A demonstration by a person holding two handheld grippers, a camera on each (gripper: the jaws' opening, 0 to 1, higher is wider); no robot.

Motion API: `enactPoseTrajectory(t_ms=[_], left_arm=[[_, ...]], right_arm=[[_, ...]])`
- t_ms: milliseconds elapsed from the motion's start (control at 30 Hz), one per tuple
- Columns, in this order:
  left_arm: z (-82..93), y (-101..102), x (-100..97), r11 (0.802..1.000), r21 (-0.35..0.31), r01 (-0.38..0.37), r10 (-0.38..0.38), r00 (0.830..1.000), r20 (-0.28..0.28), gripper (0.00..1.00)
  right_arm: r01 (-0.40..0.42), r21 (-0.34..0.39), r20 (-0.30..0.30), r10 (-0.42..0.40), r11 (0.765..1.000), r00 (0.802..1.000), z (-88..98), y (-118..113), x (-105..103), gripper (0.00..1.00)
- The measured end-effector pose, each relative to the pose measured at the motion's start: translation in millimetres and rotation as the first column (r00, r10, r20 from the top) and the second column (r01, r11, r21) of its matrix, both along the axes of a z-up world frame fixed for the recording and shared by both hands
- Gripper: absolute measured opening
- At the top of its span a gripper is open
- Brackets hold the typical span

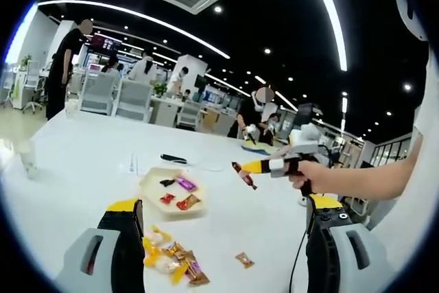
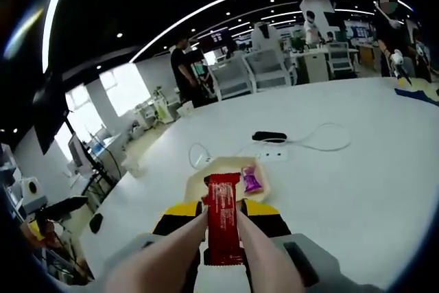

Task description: Place the target food into the container with the food tongs after gripping and lifting it, then release it inside without dropping or visibly crushing the food.

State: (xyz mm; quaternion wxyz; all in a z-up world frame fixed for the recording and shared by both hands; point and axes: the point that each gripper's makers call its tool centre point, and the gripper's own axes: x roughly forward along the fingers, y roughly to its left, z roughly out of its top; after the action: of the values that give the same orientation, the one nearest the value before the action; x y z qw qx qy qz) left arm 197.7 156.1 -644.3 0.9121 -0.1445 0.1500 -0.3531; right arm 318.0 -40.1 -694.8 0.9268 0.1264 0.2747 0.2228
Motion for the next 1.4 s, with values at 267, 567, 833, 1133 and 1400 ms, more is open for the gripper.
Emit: enactPoseTrajectory(t_ms=[267, 567, 833, 1133, 1400], left_arm=[[-1.3, -5, 5.0, 1.000, 0.001, 0.001, -0.001, 1.000, -0.001, 0.99], [0.2, -11, 1.8, 0.999, 0.026, 0.033, -0.033, 0.999, -0.008, 0.99], [3.1, -7, 1.8, 0.999, 0.031, 0.015, -0.015, 1.000, -0.003, 0.99], [1.5, -14, -9.2, 0.999, 0.032, 0.038, -0.038, 0.999, -0.012, 0.99], [1.0, -9, -15.1, 1.000, 0.014, 0.002, -0.002, 1.000, -0.016, 0.99]], right_arm=[[-0.004, -0.009, -0.009, 0.004, 1.000, 1.000, -2.5, 1, 7, 0.22], [0.041, 0.022, 0.015, -0.041, 0.999, 0.999, 4.4, -13, 17, 0.22], [0.052, 0.027, 0.012, -0.052, 0.998, 0.999, 3.6, -16, 21, 0.22], [0.036, 0.010, 0.036, -0.036, 0.999, 0.999, 12.7, -15, 28, 0.22], [0.018, 0.008, 0.047, -0.019, 1.000, 0.999, 20.3, -8, 32, 0.22]])
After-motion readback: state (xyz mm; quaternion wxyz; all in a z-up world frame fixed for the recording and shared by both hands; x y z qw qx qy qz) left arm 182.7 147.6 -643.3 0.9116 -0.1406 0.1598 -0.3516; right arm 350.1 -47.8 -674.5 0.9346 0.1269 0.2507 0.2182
